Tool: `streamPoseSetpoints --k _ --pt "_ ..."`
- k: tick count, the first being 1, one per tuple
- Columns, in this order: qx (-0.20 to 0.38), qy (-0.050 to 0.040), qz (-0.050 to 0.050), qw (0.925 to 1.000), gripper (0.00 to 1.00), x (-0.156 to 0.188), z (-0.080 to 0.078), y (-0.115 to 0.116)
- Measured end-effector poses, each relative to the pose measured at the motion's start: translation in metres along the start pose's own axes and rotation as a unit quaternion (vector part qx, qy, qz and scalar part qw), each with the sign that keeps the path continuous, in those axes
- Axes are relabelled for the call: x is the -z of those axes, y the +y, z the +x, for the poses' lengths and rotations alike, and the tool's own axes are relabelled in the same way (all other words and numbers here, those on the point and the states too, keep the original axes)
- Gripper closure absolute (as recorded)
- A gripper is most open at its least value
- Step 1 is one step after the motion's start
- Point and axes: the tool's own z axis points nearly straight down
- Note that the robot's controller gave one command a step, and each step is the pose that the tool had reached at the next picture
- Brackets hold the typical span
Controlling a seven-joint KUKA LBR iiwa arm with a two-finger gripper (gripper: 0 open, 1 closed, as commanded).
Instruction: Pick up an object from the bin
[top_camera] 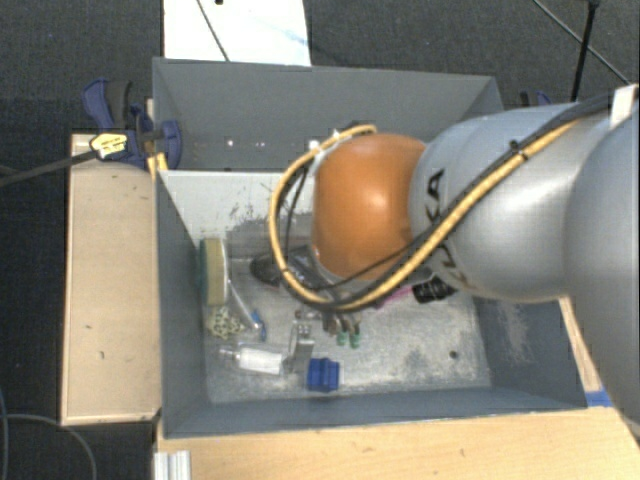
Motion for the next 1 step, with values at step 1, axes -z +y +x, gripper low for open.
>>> streamPoseSetpoints --k 1 --pt "0.079 0.0036 0.001 0.9968 0.0 -0.1112 0.0032 -0.0445"
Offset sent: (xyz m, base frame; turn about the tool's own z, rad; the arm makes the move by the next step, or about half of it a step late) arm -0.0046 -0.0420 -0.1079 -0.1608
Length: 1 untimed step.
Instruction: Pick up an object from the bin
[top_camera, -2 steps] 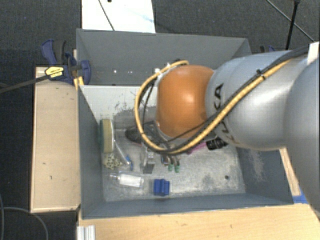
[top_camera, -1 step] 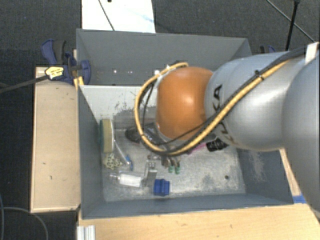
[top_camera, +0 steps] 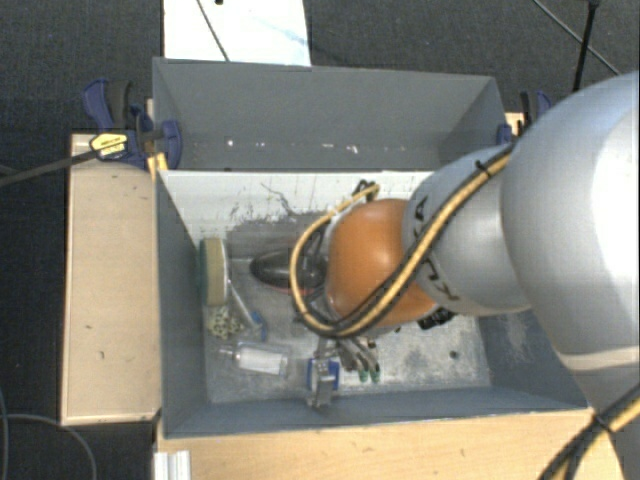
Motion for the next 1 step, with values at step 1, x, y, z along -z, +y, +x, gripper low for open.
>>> streamPoseSetpoints --k 1 --pt "0.174 -0.0088 0.0 0.9846 0.0 -0.0111 0.0022 -0.0299"
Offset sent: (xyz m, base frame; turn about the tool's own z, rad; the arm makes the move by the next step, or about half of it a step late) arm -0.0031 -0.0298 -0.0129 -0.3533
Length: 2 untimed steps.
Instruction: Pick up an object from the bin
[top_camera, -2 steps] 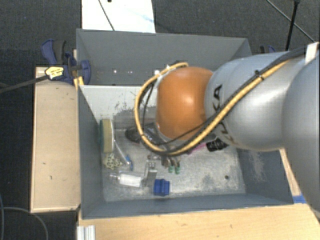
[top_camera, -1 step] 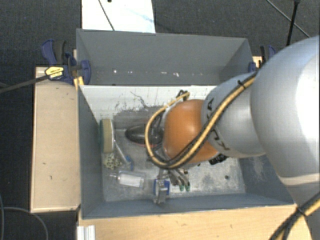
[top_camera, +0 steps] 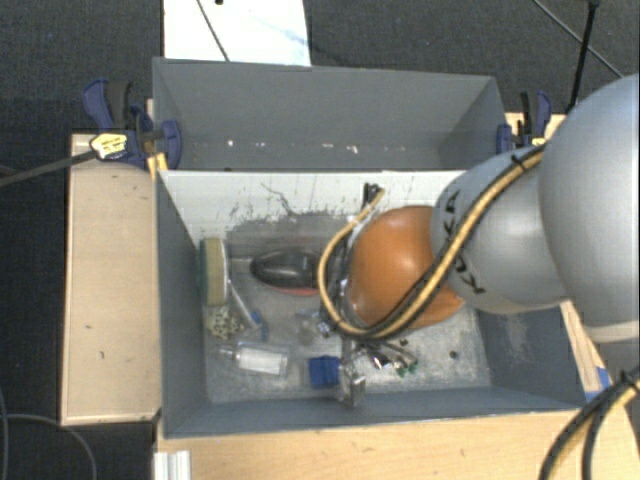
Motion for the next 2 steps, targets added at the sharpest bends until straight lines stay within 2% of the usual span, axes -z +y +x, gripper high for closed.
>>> streamPoseSetpoints --k 1,2 --pt "-0.001 0.0026 -0.001 1.0 1.0 -0.001 0.002 0.002" --pt "0.075 0.0007 0.0 0.9972 1.0 0.131 -0.006 -0.019"
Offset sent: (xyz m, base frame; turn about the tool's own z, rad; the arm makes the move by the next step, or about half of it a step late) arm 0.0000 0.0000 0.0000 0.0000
